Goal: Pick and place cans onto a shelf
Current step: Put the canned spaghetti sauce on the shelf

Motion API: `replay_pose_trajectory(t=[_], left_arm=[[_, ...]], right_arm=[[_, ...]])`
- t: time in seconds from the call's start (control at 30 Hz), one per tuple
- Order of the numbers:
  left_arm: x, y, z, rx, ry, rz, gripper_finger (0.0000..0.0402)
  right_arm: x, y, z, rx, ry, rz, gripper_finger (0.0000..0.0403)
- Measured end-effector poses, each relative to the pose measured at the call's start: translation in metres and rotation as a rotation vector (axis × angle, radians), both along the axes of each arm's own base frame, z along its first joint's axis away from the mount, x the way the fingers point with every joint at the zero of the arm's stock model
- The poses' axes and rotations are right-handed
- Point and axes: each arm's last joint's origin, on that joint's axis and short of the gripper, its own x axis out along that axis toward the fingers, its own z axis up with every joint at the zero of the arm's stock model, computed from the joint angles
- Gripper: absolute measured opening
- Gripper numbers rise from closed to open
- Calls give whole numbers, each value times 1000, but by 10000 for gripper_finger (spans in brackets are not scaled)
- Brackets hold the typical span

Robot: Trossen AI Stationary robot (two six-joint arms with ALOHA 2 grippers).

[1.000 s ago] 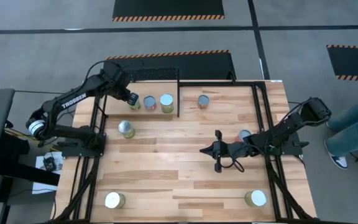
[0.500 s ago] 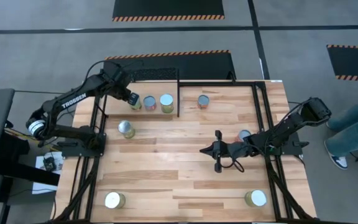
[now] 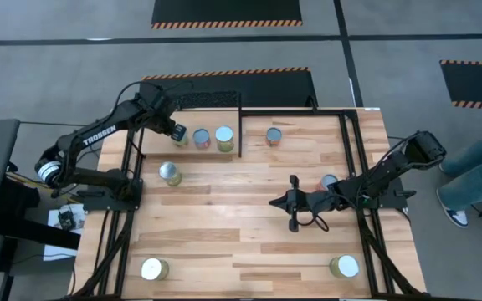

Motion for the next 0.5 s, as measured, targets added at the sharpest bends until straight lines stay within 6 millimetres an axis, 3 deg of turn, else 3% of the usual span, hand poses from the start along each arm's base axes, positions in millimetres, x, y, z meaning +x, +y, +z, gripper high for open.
replay_pose_trajectory(t=[0.5], left_arm=[[-1,1,0,11,15,7,46]], right_arm=[[0,0,0,0,0,1,7]])
